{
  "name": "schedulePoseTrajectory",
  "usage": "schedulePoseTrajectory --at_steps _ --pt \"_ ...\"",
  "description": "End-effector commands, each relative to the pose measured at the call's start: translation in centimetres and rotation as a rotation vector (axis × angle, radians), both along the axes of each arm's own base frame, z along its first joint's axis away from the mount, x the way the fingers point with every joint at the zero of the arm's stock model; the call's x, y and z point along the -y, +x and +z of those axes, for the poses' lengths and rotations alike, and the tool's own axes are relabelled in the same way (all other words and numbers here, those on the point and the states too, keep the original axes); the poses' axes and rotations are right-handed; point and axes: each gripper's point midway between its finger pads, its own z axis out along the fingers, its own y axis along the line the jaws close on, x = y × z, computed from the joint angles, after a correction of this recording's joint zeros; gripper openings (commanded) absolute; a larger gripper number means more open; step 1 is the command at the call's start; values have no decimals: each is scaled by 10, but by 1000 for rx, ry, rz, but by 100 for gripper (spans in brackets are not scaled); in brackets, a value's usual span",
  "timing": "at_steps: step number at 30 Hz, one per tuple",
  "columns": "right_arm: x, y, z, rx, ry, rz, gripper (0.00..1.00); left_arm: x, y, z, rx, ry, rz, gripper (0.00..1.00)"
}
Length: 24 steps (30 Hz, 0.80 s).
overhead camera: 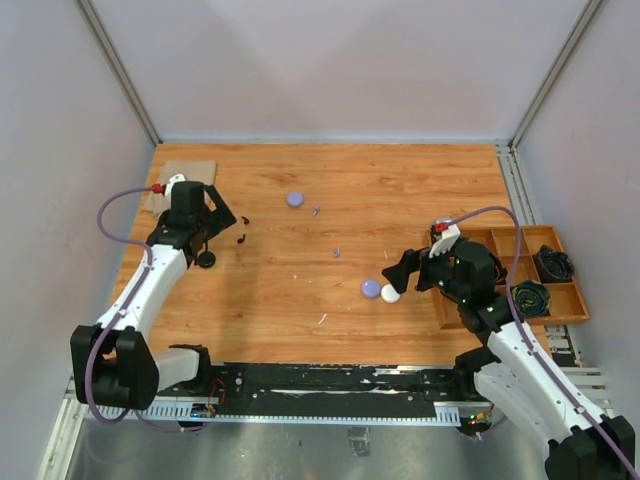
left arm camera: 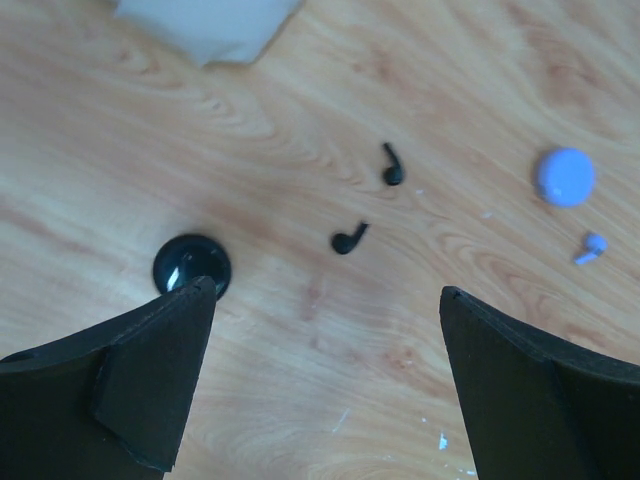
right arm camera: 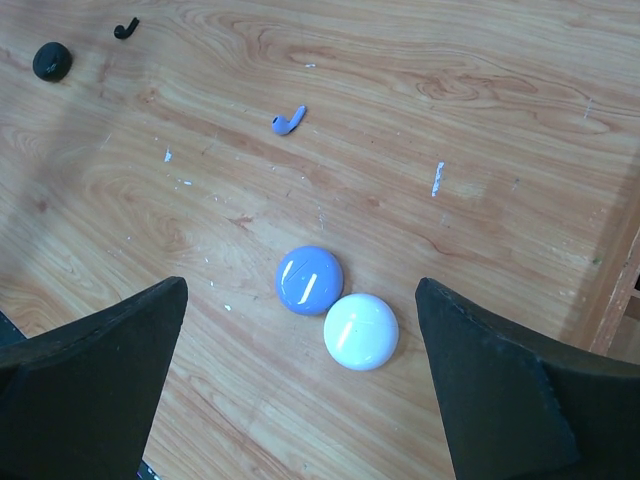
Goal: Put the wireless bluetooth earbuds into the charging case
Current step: Pick up the charging case at the center of the board.
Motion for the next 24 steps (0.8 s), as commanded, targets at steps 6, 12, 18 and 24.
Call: schedulePoseTrajectory --at_steps 6,12,18,24 --pt "2 7 -3 16 4 -20 99 -48 -34 -66 -199 -91 279 99" --pt "5 4 -4 44 -33 -41 99 -60 -35 -87 -274 -72 351 98" --pt "3 3 -4 73 -63 -44 99 -63 -25 -106 -344 -66 389 92" --pt "2 2 -5 89 -82 -45 99 -69 -20 -114 -379 -41 422 87"
